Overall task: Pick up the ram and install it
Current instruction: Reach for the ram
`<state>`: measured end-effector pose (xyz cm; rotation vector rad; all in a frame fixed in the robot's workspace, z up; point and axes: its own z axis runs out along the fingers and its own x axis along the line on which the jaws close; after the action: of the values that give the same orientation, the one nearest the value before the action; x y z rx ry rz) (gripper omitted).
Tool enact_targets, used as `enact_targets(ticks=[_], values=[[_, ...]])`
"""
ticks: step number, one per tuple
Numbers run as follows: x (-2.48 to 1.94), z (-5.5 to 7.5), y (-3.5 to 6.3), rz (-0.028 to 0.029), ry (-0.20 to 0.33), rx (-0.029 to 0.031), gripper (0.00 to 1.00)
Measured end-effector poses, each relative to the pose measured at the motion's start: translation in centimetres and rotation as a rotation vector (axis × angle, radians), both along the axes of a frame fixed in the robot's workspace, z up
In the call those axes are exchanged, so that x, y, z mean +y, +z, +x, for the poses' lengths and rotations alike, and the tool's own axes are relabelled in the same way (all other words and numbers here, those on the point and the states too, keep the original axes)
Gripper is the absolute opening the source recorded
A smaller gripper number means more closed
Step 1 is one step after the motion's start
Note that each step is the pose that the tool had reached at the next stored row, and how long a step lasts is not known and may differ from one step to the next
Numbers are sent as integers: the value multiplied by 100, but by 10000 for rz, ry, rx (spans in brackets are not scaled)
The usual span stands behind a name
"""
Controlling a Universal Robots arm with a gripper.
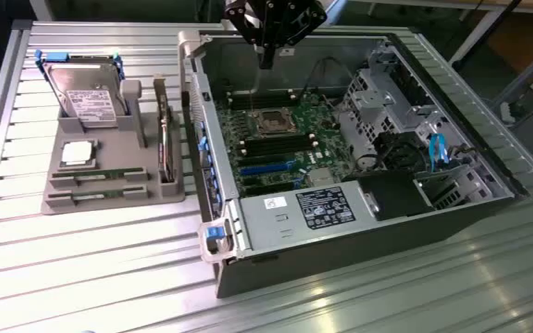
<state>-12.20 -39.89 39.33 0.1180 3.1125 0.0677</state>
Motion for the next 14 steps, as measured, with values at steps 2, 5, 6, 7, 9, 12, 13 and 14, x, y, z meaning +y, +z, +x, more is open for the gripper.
enact_targets(ticks=[2,5,6,7,9,12,13,14], values=[[0,-155,0,-2,-1,0,9],[0,-188,0,-2,0,1,9],[0,-199,0,-2,0,1,9],[0,-212,0,-2,0,1,9],[0,-229,0,-2,0,1,9],[0,-295,0,-1,0,0,9],[0,-329,0,-2,0,0,9],[0,-350,0,-2,0,0,9]])
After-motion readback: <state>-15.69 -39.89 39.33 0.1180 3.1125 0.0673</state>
